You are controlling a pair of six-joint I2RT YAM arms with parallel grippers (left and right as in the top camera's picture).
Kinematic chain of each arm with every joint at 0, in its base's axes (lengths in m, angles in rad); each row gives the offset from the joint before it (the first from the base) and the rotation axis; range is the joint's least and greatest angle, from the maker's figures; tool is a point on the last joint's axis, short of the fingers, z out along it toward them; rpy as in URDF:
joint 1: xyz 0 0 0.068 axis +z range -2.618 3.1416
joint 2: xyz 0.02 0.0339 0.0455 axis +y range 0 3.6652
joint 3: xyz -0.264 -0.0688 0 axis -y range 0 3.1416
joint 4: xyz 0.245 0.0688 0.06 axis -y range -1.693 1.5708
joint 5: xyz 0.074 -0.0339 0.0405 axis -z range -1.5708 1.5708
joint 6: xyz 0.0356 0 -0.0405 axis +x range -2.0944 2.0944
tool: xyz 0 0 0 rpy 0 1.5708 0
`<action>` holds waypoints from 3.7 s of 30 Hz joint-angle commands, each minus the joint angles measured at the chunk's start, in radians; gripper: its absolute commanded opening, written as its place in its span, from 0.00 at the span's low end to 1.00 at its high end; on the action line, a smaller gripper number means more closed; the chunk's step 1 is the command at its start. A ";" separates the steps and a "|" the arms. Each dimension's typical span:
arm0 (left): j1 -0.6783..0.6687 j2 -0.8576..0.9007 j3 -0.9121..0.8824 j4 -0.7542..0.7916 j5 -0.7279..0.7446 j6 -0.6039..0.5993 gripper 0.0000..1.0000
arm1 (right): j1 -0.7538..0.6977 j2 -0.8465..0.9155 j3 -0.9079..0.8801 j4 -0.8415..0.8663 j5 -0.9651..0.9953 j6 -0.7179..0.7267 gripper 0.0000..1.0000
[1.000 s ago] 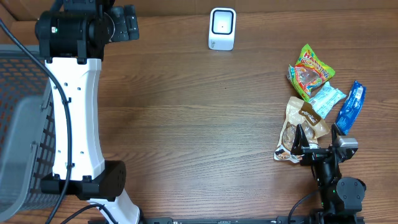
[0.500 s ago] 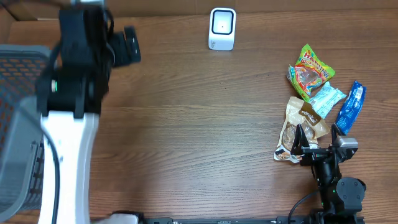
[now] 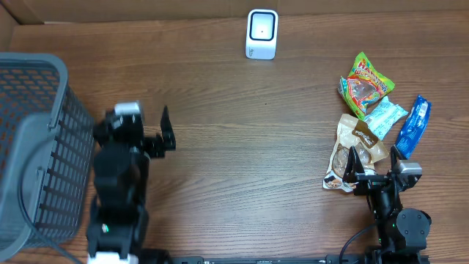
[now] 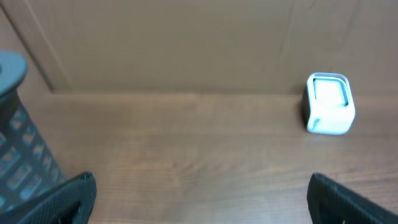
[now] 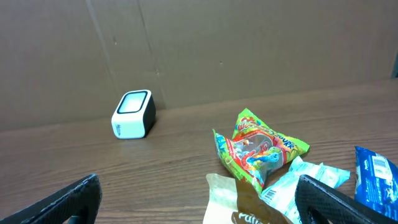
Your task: Scan the item barcode
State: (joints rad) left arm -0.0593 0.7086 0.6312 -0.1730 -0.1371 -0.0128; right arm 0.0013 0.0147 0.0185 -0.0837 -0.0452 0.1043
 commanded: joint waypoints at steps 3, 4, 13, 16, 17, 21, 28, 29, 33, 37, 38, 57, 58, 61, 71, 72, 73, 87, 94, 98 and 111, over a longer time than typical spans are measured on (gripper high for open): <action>0.008 -0.243 -0.274 0.166 0.062 0.070 1.00 | -0.003 -0.010 -0.010 0.003 -0.001 0.000 1.00; 0.008 -0.283 -0.317 0.190 0.063 0.070 0.99 | -0.003 -0.010 -0.010 0.003 -0.001 0.000 1.00; 0.009 -0.543 -0.550 0.278 0.063 0.089 1.00 | -0.003 -0.010 -0.010 0.003 -0.001 0.000 1.00; 0.009 -0.587 -0.580 0.282 0.061 0.104 1.00 | -0.003 -0.010 -0.010 0.003 -0.001 0.000 1.00; 0.009 -0.598 -0.590 0.281 0.060 0.111 1.00 | -0.003 -0.010 -0.010 0.003 -0.001 0.000 1.00; 0.009 -0.639 -0.627 0.231 0.060 0.133 0.99 | -0.003 -0.010 -0.010 0.003 -0.001 0.000 1.00; 0.009 -0.706 -0.626 0.102 0.056 0.156 1.00 | -0.003 -0.010 -0.010 0.003 -0.001 0.000 1.00; 0.009 -0.706 -0.626 0.102 0.057 0.156 1.00 | -0.003 -0.010 -0.010 0.003 -0.001 0.000 1.00; 0.009 -0.706 -0.626 0.103 0.060 0.155 1.00 | -0.003 -0.010 -0.010 0.003 -0.001 0.000 1.00; 0.008 -0.704 -0.626 0.103 0.061 0.155 0.99 | -0.003 -0.010 -0.010 0.003 -0.001 0.000 1.00; 0.009 -0.704 -0.626 0.103 0.061 0.155 1.00 | -0.003 -0.010 -0.010 0.003 -0.001 0.000 1.00; 0.008 -0.704 -0.626 0.103 0.061 0.155 0.99 | -0.003 -0.010 -0.010 0.003 -0.001 0.000 1.00; 0.008 -0.704 -0.626 0.103 0.060 0.155 1.00 | -0.003 -0.010 -0.010 0.003 -0.001 0.000 1.00; 0.008 -0.704 -0.626 0.103 0.060 0.155 1.00 | -0.003 -0.010 -0.010 0.003 -0.001 0.000 1.00; 0.008 -0.704 -0.626 0.103 0.060 0.155 1.00 | -0.003 -0.010 -0.010 0.003 -0.001 0.000 1.00; 0.009 -0.704 -0.626 0.103 0.060 0.155 1.00 | -0.003 -0.010 -0.010 0.003 -0.001 0.000 1.00; 0.008 -0.704 -0.626 0.103 0.060 0.155 0.99 | -0.003 -0.010 -0.010 0.003 -0.001 0.000 1.00; 0.008 -0.704 -0.626 0.103 0.060 0.155 1.00 | -0.003 -0.010 -0.010 0.003 -0.001 0.000 1.00; 0.009 -0.704 -0.626 0.103 0.061 0.155 1.00 | -0.003 -0.010 -0.010 0.003 -0.001 0.000 1.00; 0.009 -0.704 -0.626 0.103 0.061 0.155 1.00 | -0.003 -0.010 -0.010 0.003 -0.001 0.000 1.00; 0.009 -0.704 -0.626 0.103 0.061 0.155 1.00 | -0.003 -0.010 -0.010 0.003 -0.001 0.000 1.00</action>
